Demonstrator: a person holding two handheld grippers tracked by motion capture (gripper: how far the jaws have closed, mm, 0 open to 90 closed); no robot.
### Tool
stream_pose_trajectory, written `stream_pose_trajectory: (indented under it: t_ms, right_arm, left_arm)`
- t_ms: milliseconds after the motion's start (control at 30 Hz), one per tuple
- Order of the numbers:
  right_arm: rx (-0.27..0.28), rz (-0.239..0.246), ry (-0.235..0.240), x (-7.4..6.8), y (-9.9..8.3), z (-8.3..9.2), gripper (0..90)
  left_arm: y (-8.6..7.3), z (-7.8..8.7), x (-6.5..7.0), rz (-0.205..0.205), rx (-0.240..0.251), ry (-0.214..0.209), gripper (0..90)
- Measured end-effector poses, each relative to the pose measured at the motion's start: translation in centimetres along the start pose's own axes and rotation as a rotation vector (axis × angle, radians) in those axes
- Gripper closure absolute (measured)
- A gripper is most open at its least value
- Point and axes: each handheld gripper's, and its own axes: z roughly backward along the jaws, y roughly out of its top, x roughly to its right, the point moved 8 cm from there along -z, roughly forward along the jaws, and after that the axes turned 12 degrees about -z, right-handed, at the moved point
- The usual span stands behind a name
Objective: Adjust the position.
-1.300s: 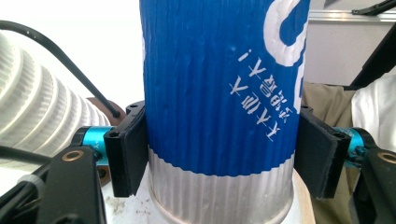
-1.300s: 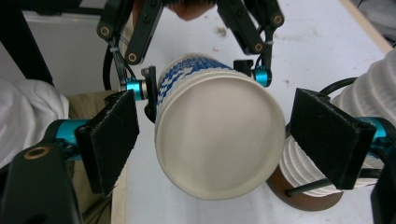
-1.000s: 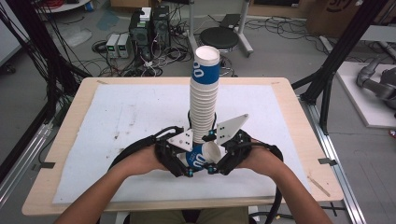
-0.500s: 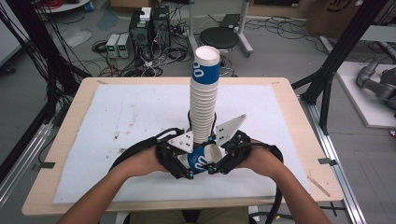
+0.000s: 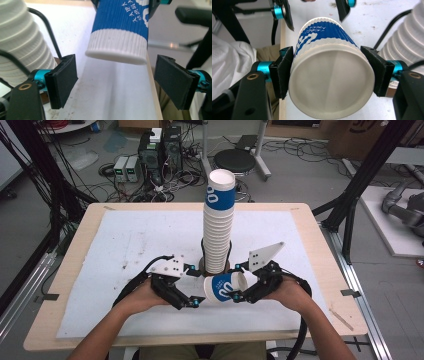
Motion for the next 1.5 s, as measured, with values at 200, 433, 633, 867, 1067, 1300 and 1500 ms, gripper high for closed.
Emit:
stream_pose_trajectory:
  t_ms: [200, 433, 633, 867, 1067, 1300, 1500]
  right_arm:
    - [0.105, -0.046, 0.032, 0.3, -1.2, 0.2, 31.1]
    - [0.210, -0.089, 0.079, 0.1, -1.9, -0.3, 31.1]
    - [0.289, -0.110, 0.109, 0.0, -2.2, -0.7, 31.1]
    - [0.319, -0.123, 0.148, -0.3, -2.1, -1.0, 31.1]
    - [0.374, -0.135, 0.207, -0.8, -1.6, -0.9, 31.1]
    - [0.391, -0.154, 0.234, -0.8, -1.7, -0.9, 31.1]
    - [0.379, -0.156, 0.227, -0.7, -1.9, -1.0, 32.0]
  left_arm:
    - [0.2, 0.4, 0.0, 0.021, 0.119, 0.027, 17.3]
    - [0.4, 0.1, 0.3, 0.029, 0.184, 0.048, 17.0]
    - [0.3, -0.5, 0.8, 0.039, 0.225, 0.029, 16.6]
    - [0.8, -1.4, 1.0, 0.039, 0.260, 0.025, 13.7]
    - [1.0, -2.3, 1.5, 0.039, 0.271, 0.001, 13.8]
    - [1.1, -2.1, 1.4, 0.046, 0.294, -0.010, 20.4]
    - [0.9, -2.2, 1.4, 0.032, 0.276, -0.011, 26.5]
